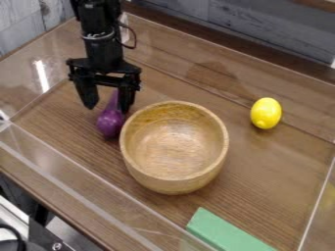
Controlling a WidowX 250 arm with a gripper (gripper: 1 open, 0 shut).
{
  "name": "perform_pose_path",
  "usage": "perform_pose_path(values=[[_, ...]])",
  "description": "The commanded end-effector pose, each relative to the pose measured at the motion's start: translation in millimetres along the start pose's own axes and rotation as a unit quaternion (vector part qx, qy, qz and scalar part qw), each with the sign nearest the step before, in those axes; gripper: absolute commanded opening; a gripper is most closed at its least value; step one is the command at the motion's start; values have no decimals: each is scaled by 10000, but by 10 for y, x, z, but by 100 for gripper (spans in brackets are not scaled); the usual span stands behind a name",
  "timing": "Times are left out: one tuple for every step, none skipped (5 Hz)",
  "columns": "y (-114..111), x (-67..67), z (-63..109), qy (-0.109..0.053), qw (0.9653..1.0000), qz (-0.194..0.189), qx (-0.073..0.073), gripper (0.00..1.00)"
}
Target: Remove the purple eggplant from inside the brown bowl and put it on the table
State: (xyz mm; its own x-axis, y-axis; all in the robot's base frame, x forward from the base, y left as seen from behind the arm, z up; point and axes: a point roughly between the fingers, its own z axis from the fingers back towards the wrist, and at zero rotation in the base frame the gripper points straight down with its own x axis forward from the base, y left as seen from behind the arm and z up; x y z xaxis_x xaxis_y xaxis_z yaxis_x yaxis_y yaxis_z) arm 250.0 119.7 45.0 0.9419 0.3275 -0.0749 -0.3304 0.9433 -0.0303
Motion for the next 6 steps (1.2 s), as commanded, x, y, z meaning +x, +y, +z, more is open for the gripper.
perform_pose_path(values=[[11, 70, 70, -186, 9998, 49, 17, 100], [4, 80, 41, -172, 9998, 78, 14, 100], [2, 93, 1, -158, 9998, 112, 19, 100], [1, 105, -37, -146, 9998, 144, 21, 100], [-3, 117, -70, -139, 9997, 174, 19, 100], [-8, 126, -91, -129, 9997, 201, 16, 100]])
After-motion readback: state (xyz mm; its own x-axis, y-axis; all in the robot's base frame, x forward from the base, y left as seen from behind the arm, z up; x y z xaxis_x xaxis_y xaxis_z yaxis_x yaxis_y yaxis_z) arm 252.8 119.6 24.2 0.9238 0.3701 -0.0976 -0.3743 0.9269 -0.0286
